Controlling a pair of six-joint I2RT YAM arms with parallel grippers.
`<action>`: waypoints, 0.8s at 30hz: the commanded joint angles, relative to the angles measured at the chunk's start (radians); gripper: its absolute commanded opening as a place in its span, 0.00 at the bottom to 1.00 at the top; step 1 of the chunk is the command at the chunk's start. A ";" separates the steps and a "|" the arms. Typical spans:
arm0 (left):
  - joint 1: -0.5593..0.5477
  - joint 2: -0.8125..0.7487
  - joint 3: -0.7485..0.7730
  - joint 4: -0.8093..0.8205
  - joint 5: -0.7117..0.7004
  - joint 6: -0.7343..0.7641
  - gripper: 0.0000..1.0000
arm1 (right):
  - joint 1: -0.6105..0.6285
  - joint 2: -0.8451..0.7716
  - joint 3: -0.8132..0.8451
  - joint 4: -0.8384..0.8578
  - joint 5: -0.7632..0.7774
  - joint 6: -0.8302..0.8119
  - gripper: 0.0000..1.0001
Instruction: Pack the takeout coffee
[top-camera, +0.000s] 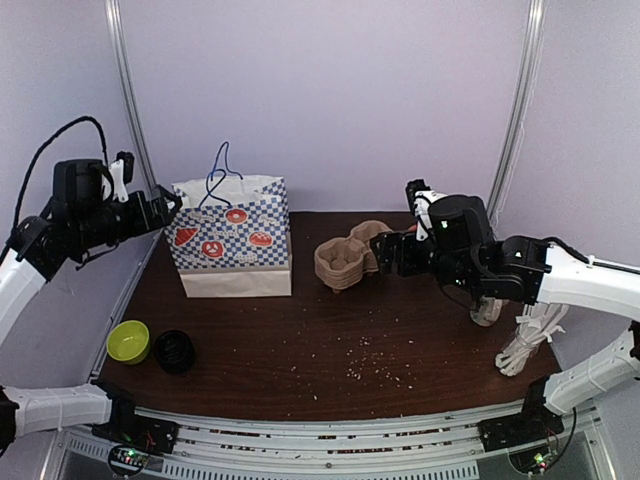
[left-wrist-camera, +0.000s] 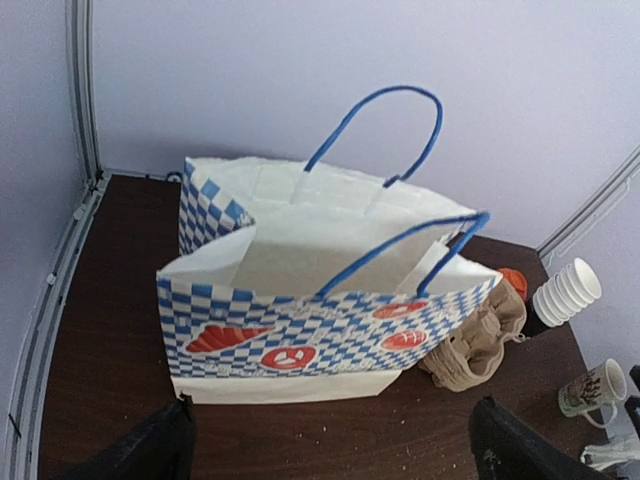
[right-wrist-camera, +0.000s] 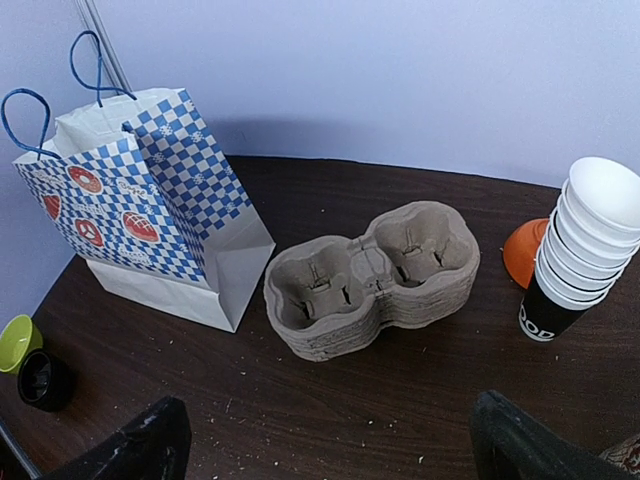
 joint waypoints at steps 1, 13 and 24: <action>0.030 0.120 0.150 -0.029 -0.036 -0.007 0.98 | 0.002 -0.015 0.008 0.015 -0.038 0.016 1.00; 0.231 0.347 0.312 -0.108 0.045 0.041 0.95 | 0.001 -0.053 0.011 -0.057 -0.045 0.006 1.00; 0.196 0.432 0.431 -0.101 0.110 0.099 0.94 | 0.001 -0.048 0.042 -0.060 -0.068 0.005 1.00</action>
